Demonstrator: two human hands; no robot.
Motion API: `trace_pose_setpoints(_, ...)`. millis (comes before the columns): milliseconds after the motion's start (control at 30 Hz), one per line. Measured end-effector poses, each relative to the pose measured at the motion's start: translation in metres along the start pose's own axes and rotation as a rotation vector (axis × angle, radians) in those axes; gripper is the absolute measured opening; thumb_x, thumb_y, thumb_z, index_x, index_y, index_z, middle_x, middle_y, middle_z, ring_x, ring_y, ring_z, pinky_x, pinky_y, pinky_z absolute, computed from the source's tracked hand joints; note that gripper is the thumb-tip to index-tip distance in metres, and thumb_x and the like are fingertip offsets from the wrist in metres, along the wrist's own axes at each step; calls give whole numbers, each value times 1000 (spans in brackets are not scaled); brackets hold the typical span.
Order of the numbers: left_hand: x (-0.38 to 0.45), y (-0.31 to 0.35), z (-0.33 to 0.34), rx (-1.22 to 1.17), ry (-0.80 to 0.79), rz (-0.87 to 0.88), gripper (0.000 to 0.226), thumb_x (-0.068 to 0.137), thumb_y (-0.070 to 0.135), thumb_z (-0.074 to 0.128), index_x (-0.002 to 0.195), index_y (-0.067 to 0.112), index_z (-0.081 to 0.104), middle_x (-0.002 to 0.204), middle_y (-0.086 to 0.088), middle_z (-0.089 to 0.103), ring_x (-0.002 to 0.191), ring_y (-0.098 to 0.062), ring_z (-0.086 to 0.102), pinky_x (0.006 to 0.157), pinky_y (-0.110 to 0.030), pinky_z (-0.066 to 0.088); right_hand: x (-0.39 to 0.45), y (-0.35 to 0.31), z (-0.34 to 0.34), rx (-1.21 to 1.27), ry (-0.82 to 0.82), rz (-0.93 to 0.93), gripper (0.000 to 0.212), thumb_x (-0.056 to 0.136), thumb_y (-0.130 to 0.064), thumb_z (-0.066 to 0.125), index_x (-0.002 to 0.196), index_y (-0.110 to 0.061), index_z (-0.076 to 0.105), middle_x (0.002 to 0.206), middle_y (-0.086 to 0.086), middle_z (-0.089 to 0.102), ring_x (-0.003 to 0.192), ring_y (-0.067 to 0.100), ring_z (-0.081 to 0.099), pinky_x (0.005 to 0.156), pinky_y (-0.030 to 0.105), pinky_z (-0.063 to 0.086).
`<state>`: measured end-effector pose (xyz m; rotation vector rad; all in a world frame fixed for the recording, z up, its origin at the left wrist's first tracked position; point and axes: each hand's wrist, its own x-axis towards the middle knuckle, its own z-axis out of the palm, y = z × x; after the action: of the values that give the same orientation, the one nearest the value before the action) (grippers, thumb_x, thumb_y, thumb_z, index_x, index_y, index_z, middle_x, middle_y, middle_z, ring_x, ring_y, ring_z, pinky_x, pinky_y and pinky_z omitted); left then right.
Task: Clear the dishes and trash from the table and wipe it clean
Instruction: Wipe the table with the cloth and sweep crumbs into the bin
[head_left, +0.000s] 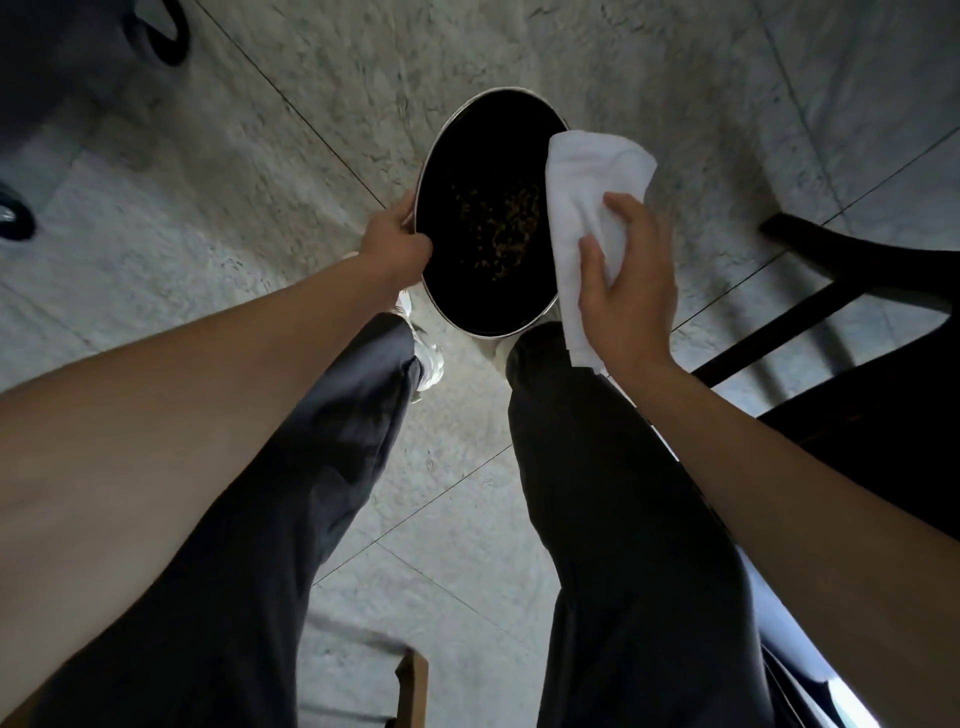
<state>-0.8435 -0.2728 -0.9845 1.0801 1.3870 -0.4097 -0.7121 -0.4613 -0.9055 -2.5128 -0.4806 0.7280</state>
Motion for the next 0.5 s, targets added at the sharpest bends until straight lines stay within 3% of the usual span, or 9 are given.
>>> trace_pose_setpoints(100,-32,29,1,120,28,-69,43,91,16,54,133,23,62,102,0,66,85,-16,59,74,-29,47,-11,-28,-21,28,-5,-3,39,105,-28,54,141,-16,53,139,3,53,99,-23,37,80,-6,32)
trace_pose_setpoints(200,-91,71,8,65,1,-21,33,89,35,60,117,18,66,101,0,61,94,-18,57,82,-31,45,-28,-70,-56,84,-5,-25,39,104,-26,56,142,-15,52,138,4,53,102,-24,39,81,-6,33)
trace_pose_setpoints(300,-174,116,5,-158,-196,-26,32,101,35,53,122,15,68,113,1,71,116,-19,62,99,-40,46,-50,-123,-104,150,-13,-13,42,105,-27,56,145,-17,48,141,0,51,107,-28,39,84,-6,31)
trace_pose_setpoints(400,-255,153,-9,-341,-321,30,19,100,31,58,109,19,70,104,-2,77,105,-21,71,96,-42,55,-78,-179,-157,214,13,-39,44,104,-26,59,146,-17,47,140,-1,52,107,-30,41,83,-5,33)
trace_pose_setpoints(500,-330,190,-29,-436,-400,119,16,98,21,63,110,14,71,98,-4,78,95,-21,73,89,-39,58,-104,-234,-207,308,58,-55,46,102,-31,63,144,-21,47,130,-3,58,105,-6,56,80,7,45)
